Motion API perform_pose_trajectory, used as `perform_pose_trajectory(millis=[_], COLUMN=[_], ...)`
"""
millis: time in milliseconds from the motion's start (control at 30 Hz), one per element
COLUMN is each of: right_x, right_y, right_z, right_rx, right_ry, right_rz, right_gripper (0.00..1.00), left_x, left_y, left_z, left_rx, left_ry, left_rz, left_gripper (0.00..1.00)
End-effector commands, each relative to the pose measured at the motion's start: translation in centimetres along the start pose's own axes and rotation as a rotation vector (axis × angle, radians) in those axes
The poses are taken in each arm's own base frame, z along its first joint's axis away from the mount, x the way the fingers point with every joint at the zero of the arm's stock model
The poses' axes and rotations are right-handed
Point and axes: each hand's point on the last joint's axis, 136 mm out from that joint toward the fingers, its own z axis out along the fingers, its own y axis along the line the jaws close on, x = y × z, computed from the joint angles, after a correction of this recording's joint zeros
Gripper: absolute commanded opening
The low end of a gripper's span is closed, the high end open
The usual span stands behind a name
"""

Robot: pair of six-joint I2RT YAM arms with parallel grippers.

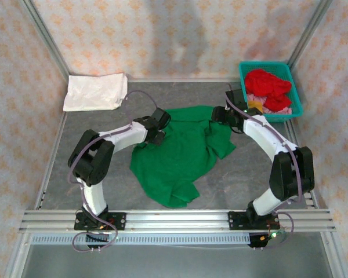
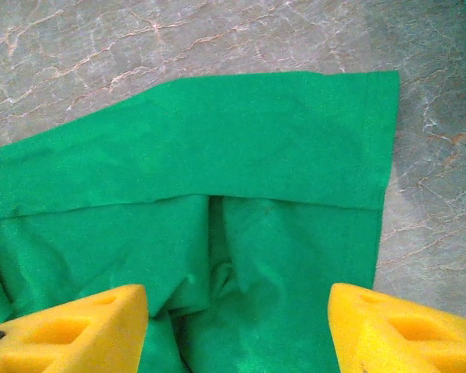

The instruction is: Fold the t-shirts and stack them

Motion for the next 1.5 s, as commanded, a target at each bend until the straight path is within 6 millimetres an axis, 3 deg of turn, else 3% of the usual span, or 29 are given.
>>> perform_pose_trajectory(millis=[0, 133, 267, 400, 567, 833, 900, 1133, 1233, 1467], right_x=[-0.3, -0.3, -0.5, -0.9, -0.1, 1.8, 1.9, 1.5, 1.0, -0.3], right_y=[-2.0, -3.9, -5.0, -6.3, -8.2, -6.8, -6.2, -6.0, -6.1, -6.9], right_z=[0.0, 0.7, 2.0, 3.8, 6.5, 10.9, 11.7, 11.8, 11.1, 9.7], right_rx=[0.08, 0.101, 0.17, 0.247, 0.306, 0.211, 0.18, 0.172, 0.179, 0.234], right_ry=[0.001, 0.021, 0.061, 0.093, 0.146, 0.241, 0.248, 0.241, 0.225, 0.176], right_rz=[0.035, 0.107, 0.099, 0.124, 0.176, 0.215, 0.224, 0.231, 0.221, 0.181], right_gripper=[0.63, 0.63, 0.63, 0.63, 0.63, 0.58, 0.51, 0.08, 0.02, 0.0], left_x=[-3.3, -4.4, -6.6, -8.1, -6.9, -3.8, -3.6, -3.5, -3.6, -4.0], left_y=[3.9, 8.4, 12.6, 15.0, 16.2, 17.7, 17.8, 18.1, 18.1, 18.2], left_z=[-4.4, -5.9, -5.8, -4.7, -3.2, -1.7, -1.6, -1.6, -1.9, -2.2], left_rx=[-0.063, -0.094, -0.129, -0.176, -0.235, -0.261, -0.258, -0.264, -0.261, -0.256], left_ry=[-0.107, -0.142, -0.162, -0.146, -0.1, -0.044, -0.045, -0.049, -0.06, -0.078], left_rz=[-0.09, -0.183, -0.249, -0.266, -0.275, -0.308, -0.311, -0.316, -0.322, -0.336], left_gripper=[0.0, 0.0, 0.0, 0.0, 0.0, 0.0, 0.0, 0.0, 0.0, 0.0])
